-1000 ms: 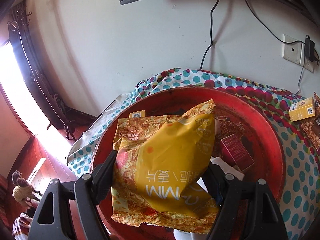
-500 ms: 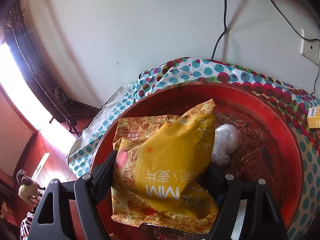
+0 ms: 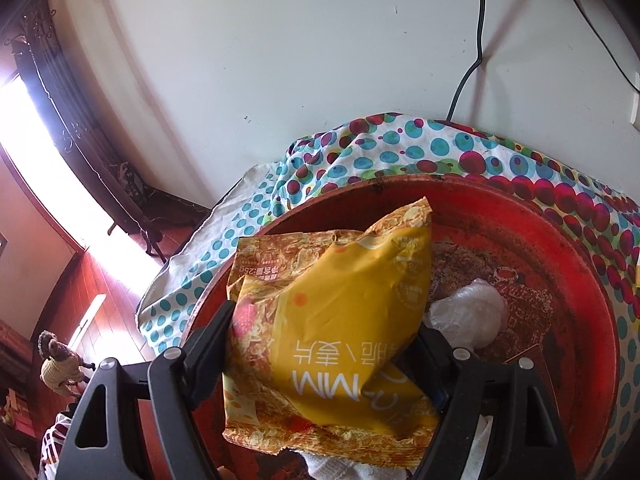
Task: Organize objects
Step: 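Carry the red candy bar into the red tray and open the right tool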
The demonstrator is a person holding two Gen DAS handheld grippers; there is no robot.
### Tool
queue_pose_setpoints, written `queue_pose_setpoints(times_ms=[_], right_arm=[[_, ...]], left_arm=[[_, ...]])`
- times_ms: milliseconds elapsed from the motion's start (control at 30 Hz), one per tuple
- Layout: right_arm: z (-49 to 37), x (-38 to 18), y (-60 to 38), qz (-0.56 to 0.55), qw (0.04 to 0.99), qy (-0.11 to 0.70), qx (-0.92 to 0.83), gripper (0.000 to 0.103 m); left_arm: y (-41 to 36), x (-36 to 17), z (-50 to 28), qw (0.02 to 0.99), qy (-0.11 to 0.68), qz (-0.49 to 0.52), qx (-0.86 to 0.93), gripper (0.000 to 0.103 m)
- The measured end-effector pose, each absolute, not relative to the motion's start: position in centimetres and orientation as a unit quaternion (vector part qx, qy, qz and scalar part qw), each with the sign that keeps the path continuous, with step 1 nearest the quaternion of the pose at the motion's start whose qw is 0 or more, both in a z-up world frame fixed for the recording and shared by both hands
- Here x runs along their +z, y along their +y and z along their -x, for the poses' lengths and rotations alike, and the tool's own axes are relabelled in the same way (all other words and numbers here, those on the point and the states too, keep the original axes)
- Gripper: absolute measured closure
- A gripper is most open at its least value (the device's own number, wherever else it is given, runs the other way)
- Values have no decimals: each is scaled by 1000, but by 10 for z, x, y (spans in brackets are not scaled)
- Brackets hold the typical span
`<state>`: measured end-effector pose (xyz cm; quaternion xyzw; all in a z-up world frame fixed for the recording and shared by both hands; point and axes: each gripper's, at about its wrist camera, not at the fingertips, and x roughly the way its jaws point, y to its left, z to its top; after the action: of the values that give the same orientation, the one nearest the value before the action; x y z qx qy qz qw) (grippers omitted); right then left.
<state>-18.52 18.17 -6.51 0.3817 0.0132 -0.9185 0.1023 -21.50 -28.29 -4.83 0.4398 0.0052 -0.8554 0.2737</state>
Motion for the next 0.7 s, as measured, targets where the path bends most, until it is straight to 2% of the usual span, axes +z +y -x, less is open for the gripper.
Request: queue_pose_setpoints(times_ms=[167, 333, 467, 600, 700], right_arm=[[185, -65, 182, -382, 102, 13, -918, 46], [186, -65, 181, -384, 102, 15, -918, 46], [186, -64, 181, -382, 102, 17, -918, 46], [186, -64, 181, -382, 101, 19, -918, 46], [185, -64, 182, -380, 102, 17, -919, 46]], left_arm=[[-275, -42, 212, 252, 7, -428, -868, 21], [-267, -10, 197, 229, 1, -364, -903, 17], [-271, 8, 186, 211, 21, -361, -908, 16], [-255, 38, 131, 207, 14, -290, -934, 16], [-238, 39, 81, 191, 31, -273, -942, 16]])
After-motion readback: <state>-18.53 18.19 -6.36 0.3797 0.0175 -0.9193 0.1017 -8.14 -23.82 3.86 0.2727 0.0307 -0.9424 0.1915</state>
